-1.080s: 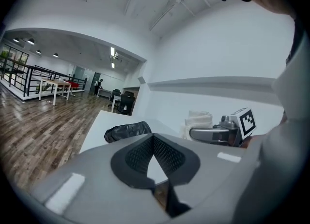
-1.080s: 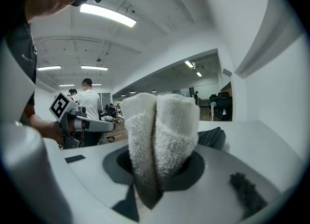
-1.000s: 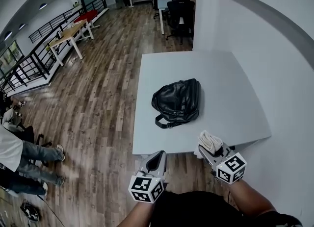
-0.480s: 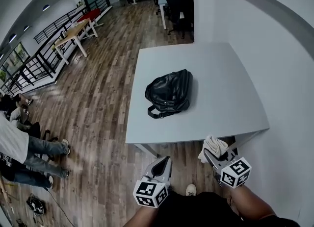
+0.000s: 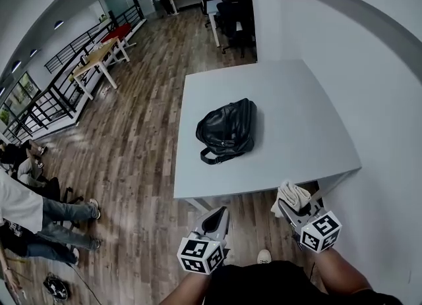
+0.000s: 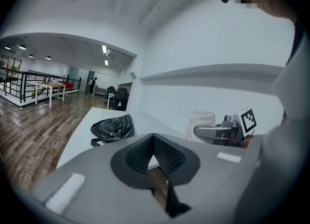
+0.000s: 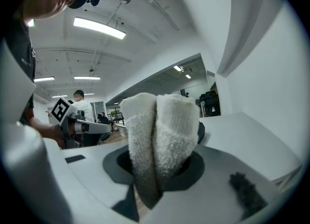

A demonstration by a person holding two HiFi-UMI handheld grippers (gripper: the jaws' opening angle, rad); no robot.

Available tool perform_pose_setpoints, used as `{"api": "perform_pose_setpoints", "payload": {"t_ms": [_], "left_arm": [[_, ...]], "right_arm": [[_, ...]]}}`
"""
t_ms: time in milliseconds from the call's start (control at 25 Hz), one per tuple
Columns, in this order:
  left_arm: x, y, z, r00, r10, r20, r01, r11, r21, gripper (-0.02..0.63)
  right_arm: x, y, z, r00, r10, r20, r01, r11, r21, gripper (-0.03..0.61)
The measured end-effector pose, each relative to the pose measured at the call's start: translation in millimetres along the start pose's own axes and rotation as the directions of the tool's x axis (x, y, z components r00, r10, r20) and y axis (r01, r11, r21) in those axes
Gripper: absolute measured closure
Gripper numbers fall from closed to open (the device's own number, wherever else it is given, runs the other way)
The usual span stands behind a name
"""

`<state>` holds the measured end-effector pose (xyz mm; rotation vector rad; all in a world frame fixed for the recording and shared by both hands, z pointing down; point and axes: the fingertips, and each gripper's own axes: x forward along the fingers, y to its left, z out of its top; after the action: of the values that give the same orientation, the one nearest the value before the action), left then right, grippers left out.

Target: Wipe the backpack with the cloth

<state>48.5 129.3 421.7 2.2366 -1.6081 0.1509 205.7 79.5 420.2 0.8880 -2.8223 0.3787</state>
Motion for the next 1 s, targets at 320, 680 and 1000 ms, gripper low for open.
{"api": "perform_pose_setpoints", "payload": {"t_ms": [320, 680, 1000], "left_arm": [[-20.4, 39.9, 11.2, 0.999, -0.04, 0.0, 0.04, 0.999, 0.032, 0.607], [-44.0, 86.2, 15.0, 0.997, -0.076, -0.001, 0.076, 0.996, 0.035, 0.607], [-46.6, 96.0, 16.9, 0.996, -0.094, 0.009, 0.093, 0.995, 0.033, 0.607]], "right_arm": [[31.0, 42.5, -1.6, 0.999, -0.039, -0.009, 0.039, 0.999, -0.008, 0.48], [66.4, 92.0, -9.7, 0.997, -0.064, -0.035, 0.064, 0.998, 0.006, 0.48], [75.9, 98.5, -5.9, 0.996, -0.081, -0.046, 0.08, 0.996, -0.025, 0.482]]}}
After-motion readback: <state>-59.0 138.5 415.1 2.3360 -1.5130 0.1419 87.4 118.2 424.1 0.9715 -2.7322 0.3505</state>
